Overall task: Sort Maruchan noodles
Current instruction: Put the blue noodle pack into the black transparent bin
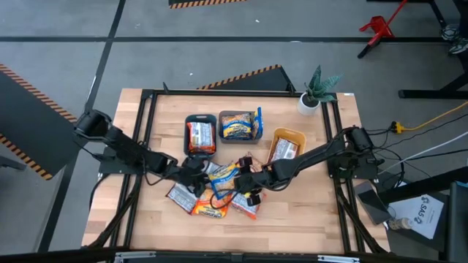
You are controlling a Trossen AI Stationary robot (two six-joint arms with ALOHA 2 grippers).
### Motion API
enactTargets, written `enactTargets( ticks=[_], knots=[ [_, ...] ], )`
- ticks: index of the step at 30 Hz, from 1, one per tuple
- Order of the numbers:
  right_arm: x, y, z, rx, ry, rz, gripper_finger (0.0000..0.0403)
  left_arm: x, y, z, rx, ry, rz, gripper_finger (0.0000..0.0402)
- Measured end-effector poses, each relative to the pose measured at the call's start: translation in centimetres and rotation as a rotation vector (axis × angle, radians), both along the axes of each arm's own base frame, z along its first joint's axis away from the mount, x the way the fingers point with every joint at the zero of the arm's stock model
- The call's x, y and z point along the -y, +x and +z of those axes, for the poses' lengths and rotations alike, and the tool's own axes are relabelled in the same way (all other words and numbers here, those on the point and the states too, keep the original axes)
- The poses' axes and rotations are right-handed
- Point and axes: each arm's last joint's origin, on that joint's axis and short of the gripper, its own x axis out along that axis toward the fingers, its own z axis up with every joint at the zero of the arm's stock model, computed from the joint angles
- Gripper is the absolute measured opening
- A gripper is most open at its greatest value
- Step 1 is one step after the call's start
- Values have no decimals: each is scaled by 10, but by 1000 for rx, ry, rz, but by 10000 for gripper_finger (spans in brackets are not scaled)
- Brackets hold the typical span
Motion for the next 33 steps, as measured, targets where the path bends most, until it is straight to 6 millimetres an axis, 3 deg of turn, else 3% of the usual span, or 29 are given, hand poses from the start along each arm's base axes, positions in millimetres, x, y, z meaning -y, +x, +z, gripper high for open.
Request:
enactTargets(
  ticks=[14,26,33],
  knots=[
    [-13,6,-9,61,-73,59,220,-16,7,-1,13,-17,62,141],
    [-24,9,-30,66,-180,-12,327,-16,9,1,37,-42,77,141],
    [-22,14,-28,115,-190,-59,334,-15,10,2,54,-49,80,141]
  ],
)
